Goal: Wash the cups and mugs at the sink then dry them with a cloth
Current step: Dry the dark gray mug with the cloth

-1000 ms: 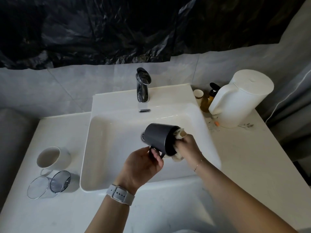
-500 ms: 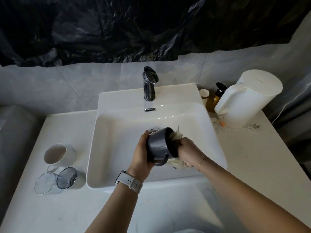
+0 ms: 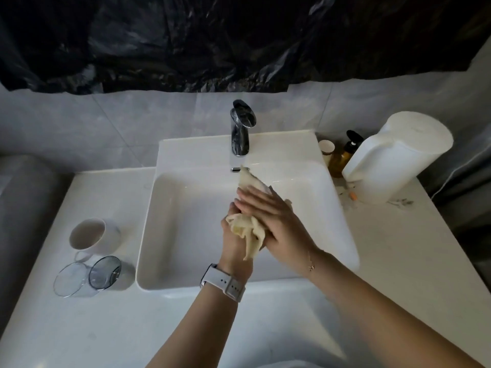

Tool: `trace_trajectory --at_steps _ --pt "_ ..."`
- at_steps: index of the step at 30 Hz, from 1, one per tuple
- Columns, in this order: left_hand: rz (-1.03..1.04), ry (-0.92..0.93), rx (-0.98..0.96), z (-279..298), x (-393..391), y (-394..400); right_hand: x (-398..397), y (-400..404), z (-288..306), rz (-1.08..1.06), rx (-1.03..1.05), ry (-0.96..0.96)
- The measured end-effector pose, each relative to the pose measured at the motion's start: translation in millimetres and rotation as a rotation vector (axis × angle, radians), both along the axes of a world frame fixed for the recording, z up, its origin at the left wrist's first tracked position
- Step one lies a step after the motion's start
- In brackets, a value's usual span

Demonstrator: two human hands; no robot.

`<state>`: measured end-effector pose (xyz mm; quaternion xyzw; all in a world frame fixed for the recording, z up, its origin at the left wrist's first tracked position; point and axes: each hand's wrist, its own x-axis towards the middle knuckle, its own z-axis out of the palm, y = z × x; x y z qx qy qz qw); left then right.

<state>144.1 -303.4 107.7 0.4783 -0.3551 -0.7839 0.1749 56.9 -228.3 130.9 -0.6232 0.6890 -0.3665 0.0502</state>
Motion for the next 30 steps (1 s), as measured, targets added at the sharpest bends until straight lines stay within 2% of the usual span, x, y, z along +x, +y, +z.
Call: trace_trajectory --at_steps 1,2,5,7,11,13,15,20,25,27,30 --pt "0.027 0.012 0.007 2 0 0 -7 -4 -9 0.002 0.046 0.047" --pt "0.065 0.020 0.024 3 0 -1 -14 -6 -16 -0.014 0.083 -0.005" --pt "0.150 -0.004 0.055 1 5 -11 -36 -4 -30 -0.100 0.218 -0.408" --pt "0.204 0.070 0.149 9 11 -15 -41 6 -31 -0.191 0.281 -0.625" --pt "0.258 0.141 0.275 18 11 -26 -22 13 -28 -0.447 -0.073 -1.252" --pt "0.246 0.157 0.307 19 6 -21 -7 3 -23 -0.392 -0.149 -1.466" --pt "0.221 0.122 0.264 17 2 -7 10 -11 -11 -0.399 -0.168 -1.582" --pt "0.272 0.052 0.069 5 -2 2 27 -10 -6 -0.353 -0.187 -1.745" --pt "0.286 0.152 0.072 7 -7 -20 20 30 -3 -0.356 -0.131 -1.835" --pt "0.253 0.196 0.134 10 -8 -23 3 53 -2 -0.454 -0.099 -1.732" --pt "0.218 0.276 0.245 18 -12 -10 -33 86 1 -0.794 -0.115 -1.269"
